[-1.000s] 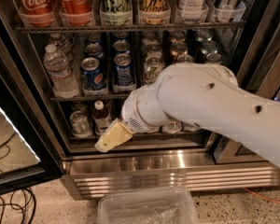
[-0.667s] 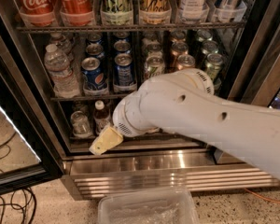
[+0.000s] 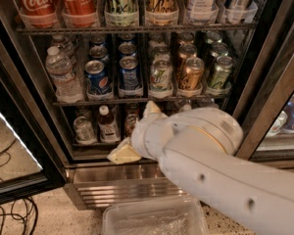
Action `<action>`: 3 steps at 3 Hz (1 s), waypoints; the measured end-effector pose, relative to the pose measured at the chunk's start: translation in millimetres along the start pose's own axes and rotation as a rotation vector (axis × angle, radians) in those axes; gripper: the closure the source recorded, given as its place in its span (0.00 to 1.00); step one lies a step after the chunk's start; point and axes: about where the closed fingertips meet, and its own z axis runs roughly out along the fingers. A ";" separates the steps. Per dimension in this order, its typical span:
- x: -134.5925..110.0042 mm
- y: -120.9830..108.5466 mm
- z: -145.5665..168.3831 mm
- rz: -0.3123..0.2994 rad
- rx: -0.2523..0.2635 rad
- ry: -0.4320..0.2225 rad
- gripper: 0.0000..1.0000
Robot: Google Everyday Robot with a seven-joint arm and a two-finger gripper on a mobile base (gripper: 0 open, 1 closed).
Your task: Pick pepsi can from middle shelf of fridge
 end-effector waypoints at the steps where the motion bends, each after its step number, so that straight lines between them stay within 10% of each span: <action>1: -10.3 -11.7 -7.5 0.012 0.045 -0.068 0.00; 3: 0.4 -39.1 -18.0 0.111 0.099 -0.133 0.00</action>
Offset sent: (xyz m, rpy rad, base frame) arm 0.0207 -0.0124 -0.0047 0.1331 -0.0665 -0.1119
